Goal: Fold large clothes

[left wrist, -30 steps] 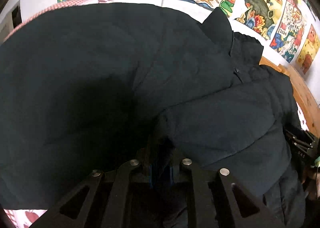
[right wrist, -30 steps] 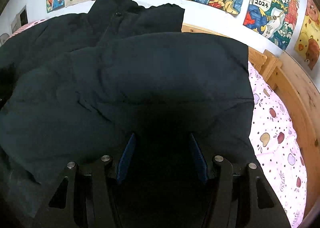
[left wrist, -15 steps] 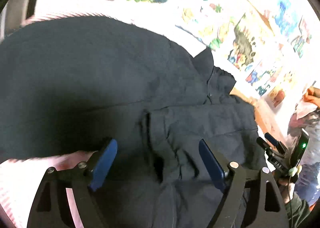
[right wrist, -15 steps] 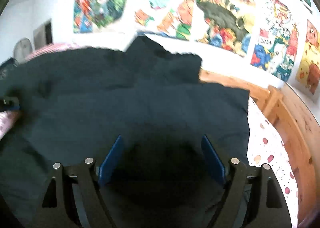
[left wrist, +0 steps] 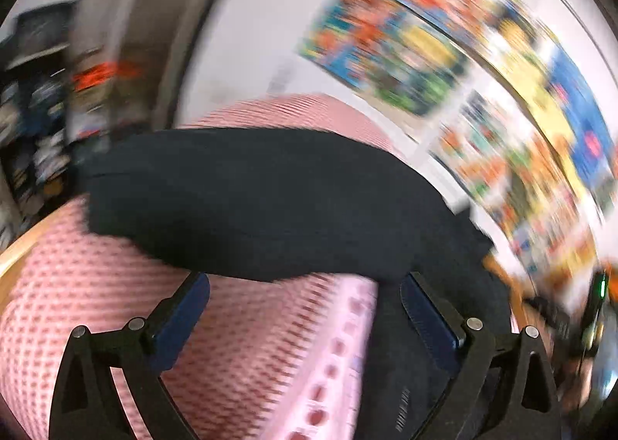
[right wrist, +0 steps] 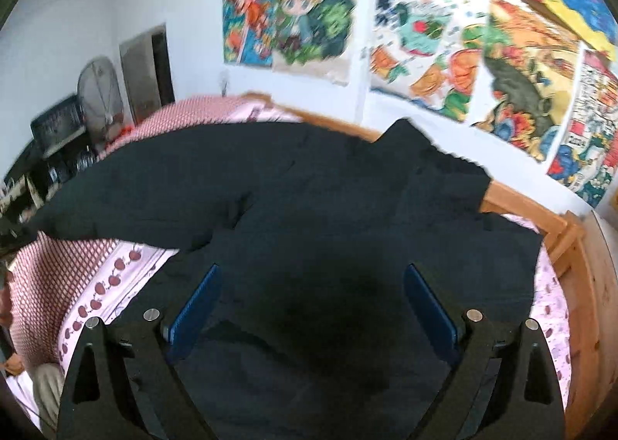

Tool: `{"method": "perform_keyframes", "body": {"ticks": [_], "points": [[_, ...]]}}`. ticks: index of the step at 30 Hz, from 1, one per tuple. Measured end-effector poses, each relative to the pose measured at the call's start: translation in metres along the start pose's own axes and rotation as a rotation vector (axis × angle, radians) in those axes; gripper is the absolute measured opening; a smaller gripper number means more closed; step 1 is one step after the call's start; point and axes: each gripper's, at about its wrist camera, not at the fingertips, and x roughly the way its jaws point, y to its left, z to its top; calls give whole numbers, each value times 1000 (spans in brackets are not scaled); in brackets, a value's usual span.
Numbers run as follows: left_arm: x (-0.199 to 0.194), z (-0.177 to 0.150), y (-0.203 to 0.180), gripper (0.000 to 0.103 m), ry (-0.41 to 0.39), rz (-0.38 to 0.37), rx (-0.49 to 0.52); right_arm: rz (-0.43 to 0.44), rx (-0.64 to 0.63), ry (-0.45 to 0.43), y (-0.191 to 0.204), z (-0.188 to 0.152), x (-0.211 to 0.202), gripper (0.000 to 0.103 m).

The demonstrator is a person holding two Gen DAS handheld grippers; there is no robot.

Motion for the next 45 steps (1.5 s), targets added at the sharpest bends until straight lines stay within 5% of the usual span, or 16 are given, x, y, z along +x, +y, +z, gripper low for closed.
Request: {"method": "perform_keyframes", "body": {"ticks": [3,9,11,13,15,19,22,32,39,45], "points": [[4,6,27,98,-31,99,-148,9,-16,19,26,2,31,92],[36,5,66,94,12,46,-400,-35,-38,45,55,0,100,92],[44,6,66,83,-10,63,-398,-63,-10,46,53,1,113,92],[52,8,65,56,-16,98,-376,-90,23,59,44,1,128,92],[54,8,66,44,-25,130,-359,-111,25,80,42,1,145,92],[48,10,56,16,-79,171,-267,-125,-11,119,43,-5,171,92],[39,14,40,8,-122,186,-189,-136,-54,109,51,-9,178,95],[-32,39,-48,7,-333,117,138,-62,-17,73,36,-7,141,95],[-77,34,-146,7,-456,29,419,-87,13,-55,-17,-2,78,95],[-94,2,-235,7,-503,-128,613,-132,141,-145,-92,-9,35,95]]}}
